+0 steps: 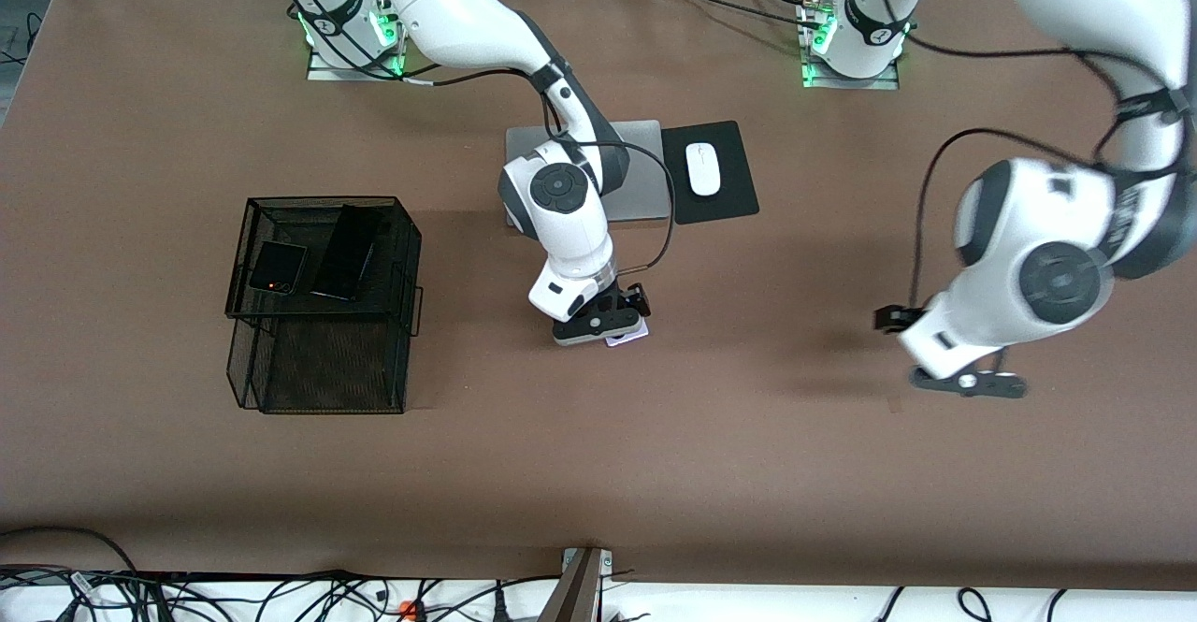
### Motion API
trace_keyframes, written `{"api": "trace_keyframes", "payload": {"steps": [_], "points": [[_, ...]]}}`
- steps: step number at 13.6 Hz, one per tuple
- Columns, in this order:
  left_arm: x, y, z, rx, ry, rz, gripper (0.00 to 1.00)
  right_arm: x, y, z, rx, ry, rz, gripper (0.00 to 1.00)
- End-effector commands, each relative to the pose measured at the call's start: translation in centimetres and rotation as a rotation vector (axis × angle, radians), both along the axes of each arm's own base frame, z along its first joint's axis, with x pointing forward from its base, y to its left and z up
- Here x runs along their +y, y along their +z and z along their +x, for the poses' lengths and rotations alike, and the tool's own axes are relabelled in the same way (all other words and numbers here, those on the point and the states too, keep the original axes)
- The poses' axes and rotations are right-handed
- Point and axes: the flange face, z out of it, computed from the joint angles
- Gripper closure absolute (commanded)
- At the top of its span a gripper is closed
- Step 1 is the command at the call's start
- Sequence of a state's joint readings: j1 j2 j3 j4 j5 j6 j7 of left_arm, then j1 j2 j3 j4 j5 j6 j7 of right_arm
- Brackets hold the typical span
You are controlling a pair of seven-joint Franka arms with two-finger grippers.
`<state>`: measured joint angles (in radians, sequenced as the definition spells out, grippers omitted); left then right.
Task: Place phones with both arms
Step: 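Grasp the white phone with the right gripper while the left gripper withdraws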
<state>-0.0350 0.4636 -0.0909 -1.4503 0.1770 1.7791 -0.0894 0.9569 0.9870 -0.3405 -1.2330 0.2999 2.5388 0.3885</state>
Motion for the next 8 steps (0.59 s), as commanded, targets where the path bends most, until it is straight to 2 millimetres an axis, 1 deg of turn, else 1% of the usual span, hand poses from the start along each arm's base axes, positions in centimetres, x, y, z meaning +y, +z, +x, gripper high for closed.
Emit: {"api": "trace_keyframes", "payload": {"steps": [1, 2, 3, 4, 6, 8], "points": [[1.6, 4.8, -2.3, -0.026, 0.012, -0.016, 0.0, 1.2, -1.9, -0.1, -0.074, 0.061, 0.002, 0.0], [1.7, 5.8, -2.7, -0.028, 0.016, -0.014, 0.0, 1.4, -2.6, -0.3, -0.083, 0.068, 0.002, 0.0], [1.7, 6.6, -2.9, -0.036, 0.018, -0.014, 0.0, 1.6, -2.6, -0.5, -0.086, 0.074, 0.003, 0.0], [1.8, 8.3, -3.4, -0.056, 0.019, -0.013, 0.0, 1.7, -2.7, -0.7, -0.088, 0.088, -0.002, 0.0], [2.4, 11.0, -4.9, -0.046, 0.033, -0.005, 0.0, 1.9, -2.7, -0.8, -0.098, 0.146, -0.023, 0.0], [2.7, 13.4, -6.5, -0.039, 0.042, -0.001, 0.0, 2.5, -3.1, -1.7, -0.088, 0.151, -0.02, 0.0]]}}
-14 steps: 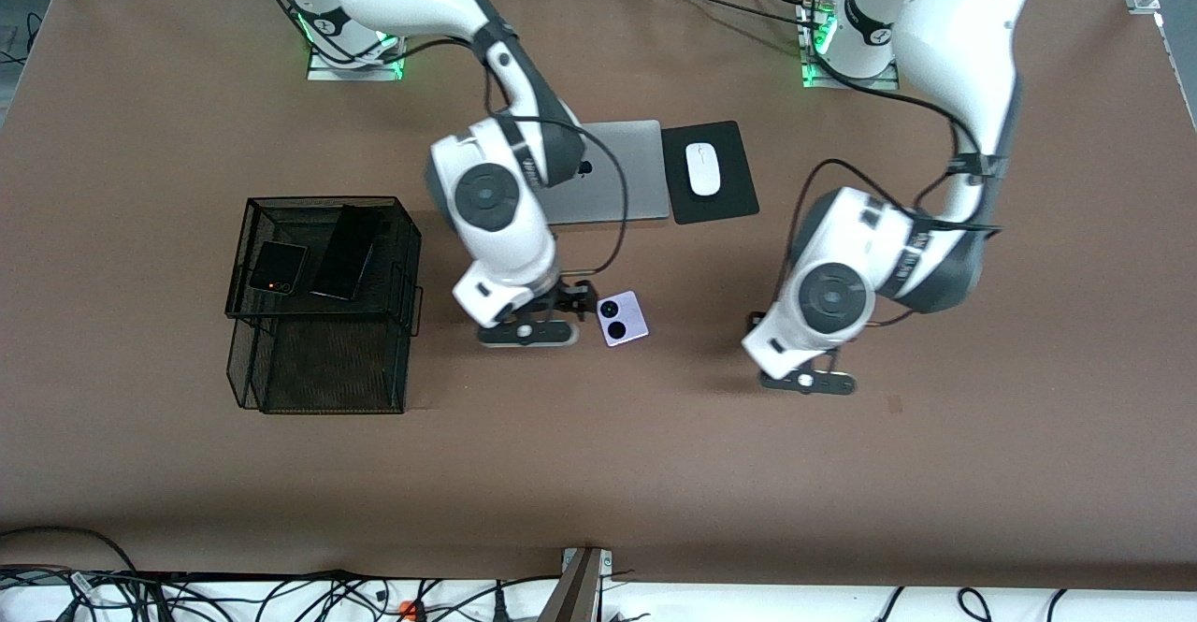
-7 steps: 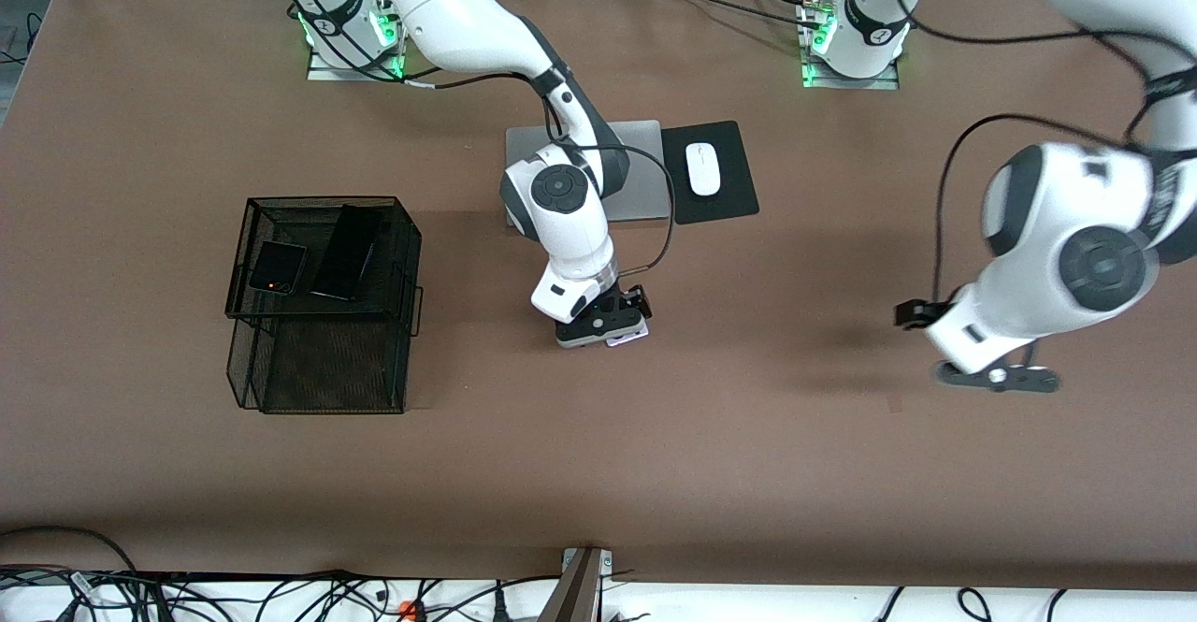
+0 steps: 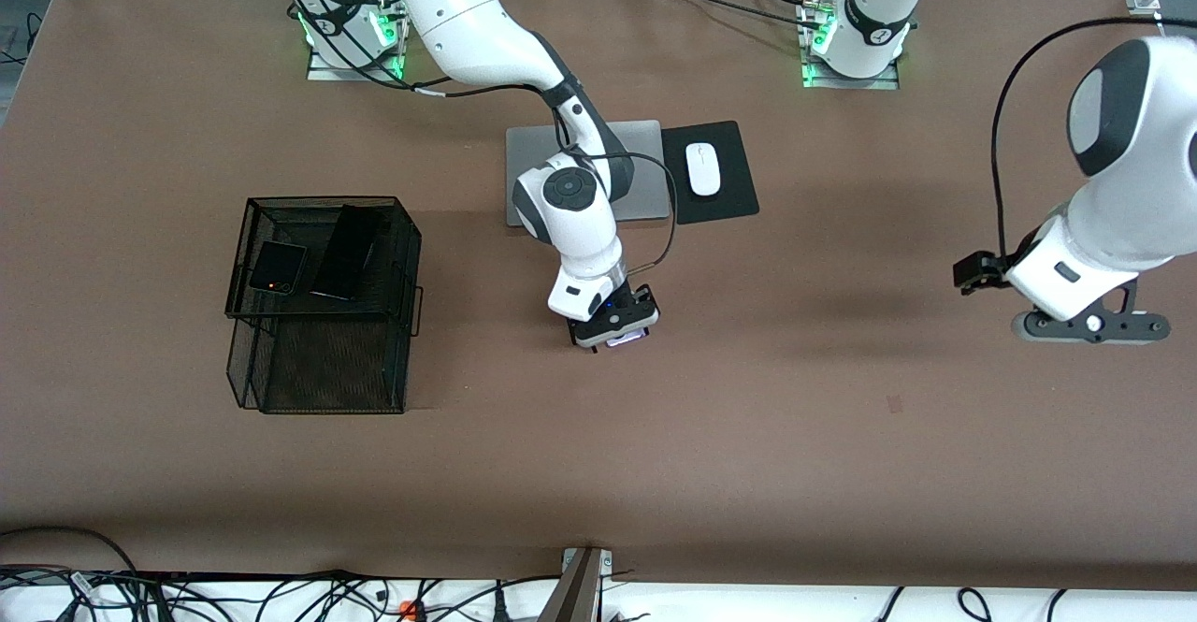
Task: Place phones with both arms
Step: 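Grasp the white phone with the right gripper while the left gripper withdraws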
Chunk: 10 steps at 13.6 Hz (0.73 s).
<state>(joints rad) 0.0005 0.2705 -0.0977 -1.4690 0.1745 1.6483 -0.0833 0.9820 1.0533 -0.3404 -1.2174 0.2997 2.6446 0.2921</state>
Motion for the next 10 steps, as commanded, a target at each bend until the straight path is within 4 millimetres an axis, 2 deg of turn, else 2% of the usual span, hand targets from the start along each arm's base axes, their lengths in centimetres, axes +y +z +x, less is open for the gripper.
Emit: {"api": "trace_keyframes", "payload": {"steps": [1, 3, 4, 5, 6, 7, 9, 10], "points": [[0.3, 4.0, -3.2, 0.007, 0.001, -0.011, 0.0, 0.7, -0.4, -0.6, -0.006, 0.028, -0.009, 0.0], [0.7, 6.0, -4.2, -0.008, -0.006, -0.023, 0.0, 0.6, -1.5, -0.8, 0.001, 0.029, -0.021, 0.0], [1.8, 6.6, -4.5, -0.01, -0.013, -0.068, 0.0, 0.8, -1.6, -1.0, -0.004, 0.031, -0.018, 0.0], [4.3, 7.3, -4.8, -0.015, -0.02, -0.11, 0.0, 1.1, -1.9, -1.3, -0.009, 0.033, -0.013, 0.0], [5.7, 7.7, -5.1, -0.018, -0.047, -0.155, 0.0, 1.1, -2.3, -1.4, -0.017, 0.032, -0.009, 0.0], [6.3, 7.7, -5.4, -0.008, -0.057, -0.206, 0.0, 1.1, -2.8, -1.4, -0.025, 0.033, -0.007, 0.0], [5.8, 8.4, -5.9, -0.02, -0.059, -0.219, 0.0, 1.3, -3.7, -1.8, -0.035, 0.035, 0.002, 0.0], [4.2, 8.6, -6.1, -0.017, -0.076, -0.218, 0.0, 1.5, -3.9, -2.0, -0.042, 0.038, 0.006, 0.0]]}}
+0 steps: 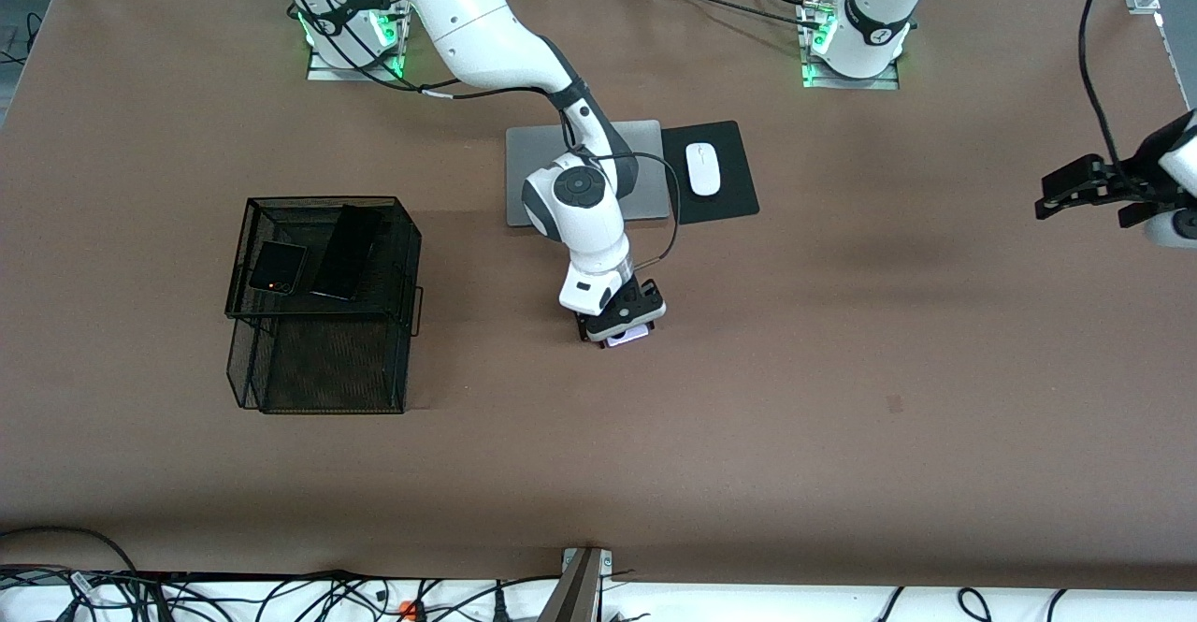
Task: Place phones with both arms
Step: 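Grasp the white phone with the right gripper while the left gripper withdraws, then carry the white phone with the right gripper over the mesh basket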
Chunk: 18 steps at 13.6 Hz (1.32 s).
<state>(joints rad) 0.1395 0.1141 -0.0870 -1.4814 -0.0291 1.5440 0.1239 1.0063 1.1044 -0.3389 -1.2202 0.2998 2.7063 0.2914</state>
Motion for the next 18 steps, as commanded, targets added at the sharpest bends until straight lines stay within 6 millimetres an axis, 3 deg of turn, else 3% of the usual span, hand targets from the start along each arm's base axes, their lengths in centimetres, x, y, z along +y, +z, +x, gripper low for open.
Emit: {"api": "trace_keyframes", "payload": {"steps": [1, 3, 6, 7, 8, 11, 15, 17, 18], "points": [[-3.6, 1.1, -1.6, -0.003, -0.029, -0.015, 0.0, 0.2, -1.1, -0.5, -0.02, 0.007, 0.01, 0.0], [-5.3, 1.9, -2.1, -0.007, -0.02, -0.008, 0.0, 0.1, -1.3, -0.6, -0.016, 0.008, 0.005, 0.0], [-5.5, 2.4, -2.5, -0.011, -0.037, 0.006, 0.0, 0.0, -1.2, -0.5, -0.015, 0.003, 0.009, 0.02], [-5.6, 2.5, -2.7, -0.005, -0.039, 0.009, 0.0, 0.0, -1.0, -0.5, -0.015, 0.002, 0.011, 0.19], [-5.3, 2.6, -2.9, 0.007, -0.047, 0.02, 0.0, 0.0, -0.8, -0.4, -0.015, 0.0, 0.013, 0.5], [-4.9, 2.7, -3.2, 0.032, -0.079, 0.068, 0.0, -0.2, -0.6, -0.1, -0.018, -0.002, 0.014, 0.8], [-5.1, 2.5, -2.8, 0.026, -0.075, 0.065, 0.0, -0.6, 1.0, 0.4, 0.004, -0.014, -0.006, 0.82], [-5.1, 2.4, -2.9, 0.027, -0.075, 0.065, 0.0, -2.3, 5.0, 2.1, 0.061, -0.048, -0.07, 0.82], [-5.1, 2.4, -2.9, 0.027, -0.076, 0.067, 0.0, -3.4, 7.9, 3.0, 0.088, -0.069, -0.092, 0.82]]}}
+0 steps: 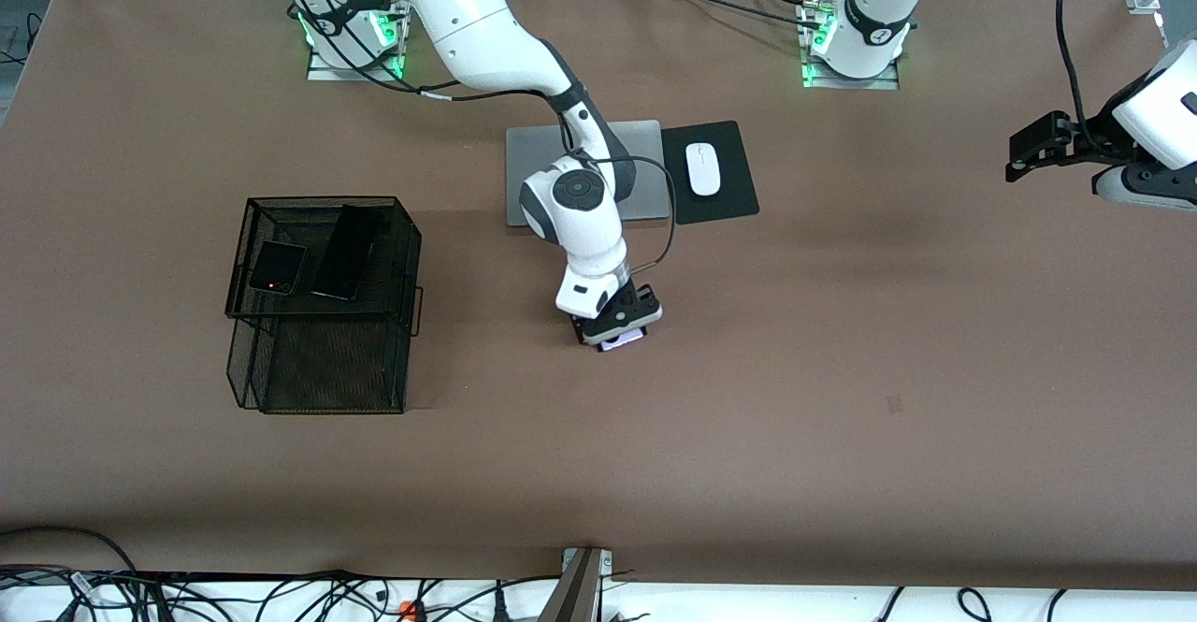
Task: Place phones with both arms
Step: 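Carry the white phone with the right gripper over the mesh basket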
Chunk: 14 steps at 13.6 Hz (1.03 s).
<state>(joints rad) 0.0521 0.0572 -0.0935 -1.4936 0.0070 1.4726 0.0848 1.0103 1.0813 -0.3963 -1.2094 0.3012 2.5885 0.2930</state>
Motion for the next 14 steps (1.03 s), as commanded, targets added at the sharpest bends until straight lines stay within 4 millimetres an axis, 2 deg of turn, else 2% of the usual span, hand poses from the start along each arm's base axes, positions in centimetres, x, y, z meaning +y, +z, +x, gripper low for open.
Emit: {"api": "trace_keyframes", "payload": {"steps": [1, 3, 4, 6, 7, 8, 10, 13, 14], "points": [[-0.1, 0.3, -0.6, 0.005, -0.023, 0.024, 0.0, -2.7, 8.9, 2.0, 0.073, -0.058, -0.033, 0.82], [0.1, 0.3, -0.6, 0.005, -0.02, 0.024, 0.0, -6.5, 13.9, 4.0, 0.124, -0.122, -0.048, 0.8], [0.3, 0.3, -0.6, 0.006, -0.02, 0.024, 0.0, -9.2, 16.2, 5.3, 0.156, -0.161, -0.046, 0.8], [0.3, 0.3, -0.6, 0.007, -0.019, 0.024, 0.0, -15.0, 19.7, 7.7, 0.212, -0.235, -0.037, 0.8], [0.3, 0.3, -0.7, 0.01, -0.019, 0.025, 0.0, -18.3, 20.8, 8.8, 0.241, -0.251, -0.044, 0.8], [0.2, 0.3, -0.8, 0.019, -0.021, 0.029, 0.0, -21.1, 21.5, 9.7, 0.257, -0.26, -0.06, 0.8], [0.2, 0.5, -1.0, 0.019, -0.032, 0.03, 0.0, -28.0, 22.2, 11.7, 0.246, -0.287, -0.121, 0.79], [-0.1, 0.7, -1.3, 0.027, -0.036, 0.03, 0.0, -36.3, 21.0, 13.7, 0.253, -0.29, -0.151, 0.79], [-0.2, 0.8, -1.4, 0.027, -0.038, 0.031, 0.0, -37.7, 20.3, 14.0, 0.256, -0.307, -0.155, 0.79]]}}
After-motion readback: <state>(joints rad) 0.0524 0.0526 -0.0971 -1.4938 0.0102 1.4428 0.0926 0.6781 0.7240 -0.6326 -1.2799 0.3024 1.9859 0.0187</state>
